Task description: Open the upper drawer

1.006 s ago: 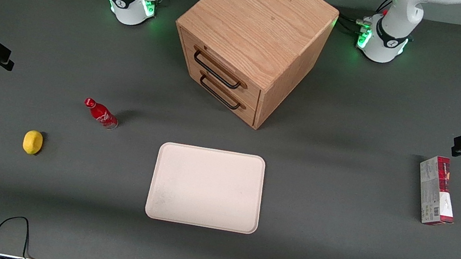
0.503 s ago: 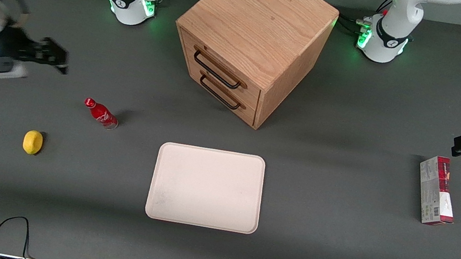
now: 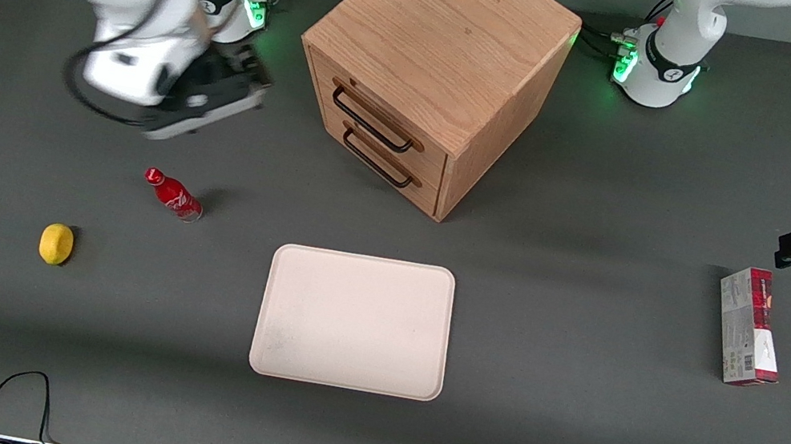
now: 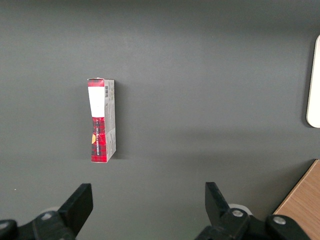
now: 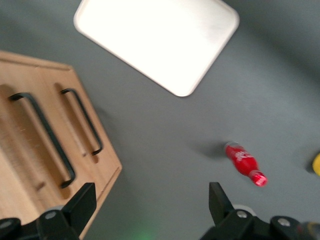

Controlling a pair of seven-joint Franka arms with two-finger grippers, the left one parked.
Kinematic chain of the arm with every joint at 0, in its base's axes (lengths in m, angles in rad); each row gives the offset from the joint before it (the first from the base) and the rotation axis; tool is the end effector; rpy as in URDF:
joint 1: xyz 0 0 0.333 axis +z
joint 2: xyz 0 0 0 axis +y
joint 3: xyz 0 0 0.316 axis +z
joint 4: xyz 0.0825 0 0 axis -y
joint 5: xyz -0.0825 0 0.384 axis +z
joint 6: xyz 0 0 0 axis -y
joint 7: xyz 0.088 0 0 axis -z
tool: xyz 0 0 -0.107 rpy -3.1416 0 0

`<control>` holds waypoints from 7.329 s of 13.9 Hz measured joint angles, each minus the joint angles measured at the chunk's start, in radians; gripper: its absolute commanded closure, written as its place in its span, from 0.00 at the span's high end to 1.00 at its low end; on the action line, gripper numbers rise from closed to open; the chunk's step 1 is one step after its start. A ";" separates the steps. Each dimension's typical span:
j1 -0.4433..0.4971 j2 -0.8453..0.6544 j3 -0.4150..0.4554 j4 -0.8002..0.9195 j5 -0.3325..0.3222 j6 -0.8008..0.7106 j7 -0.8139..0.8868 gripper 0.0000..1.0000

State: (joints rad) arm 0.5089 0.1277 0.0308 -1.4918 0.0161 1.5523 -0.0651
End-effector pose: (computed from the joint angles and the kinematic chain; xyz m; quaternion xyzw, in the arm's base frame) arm 0.5060 0.3038 0.5870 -0.9541 -0.2975 0.0350 0.0018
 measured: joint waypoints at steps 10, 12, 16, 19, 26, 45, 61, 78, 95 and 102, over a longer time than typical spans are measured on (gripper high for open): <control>0.098 0.065 0.000 -0.036 0.057 0.102 -0.166 1.00; 0.099 0.065 0.000 -0.050 0.109 0.102 -0.205 1.00; 0.099 0.065 -0.001 -0.069 0.170 0.101 -0.245 1.00; 0.100 0.064 -0.001 -0.084 0.188 0.102 -0.255 1.00; 0.142 0.064 -0.001 -0.202 0.191 0.236 -0.264 1.00; 0.157 0.062 -0.013 -0.353 0.193 0.413 -0.265 1.00; 0.154 0.089 -0.057 -0.370 0.193 0.455 -0.270 1.00; 0.040 0.188 -0.068 -0.233 0.178 0.425 -0.322 1.00; -0.056 0.339 -0.103 0.000 0.122 0.331 -0.324 1.00; -0.094 0.384 -0.105 0.061 0.120 0.303 -0.324 1.00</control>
State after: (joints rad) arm 0.4154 0.5119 -0.0745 -1.4308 0.1356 1.8554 -0.3889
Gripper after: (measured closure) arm 0.000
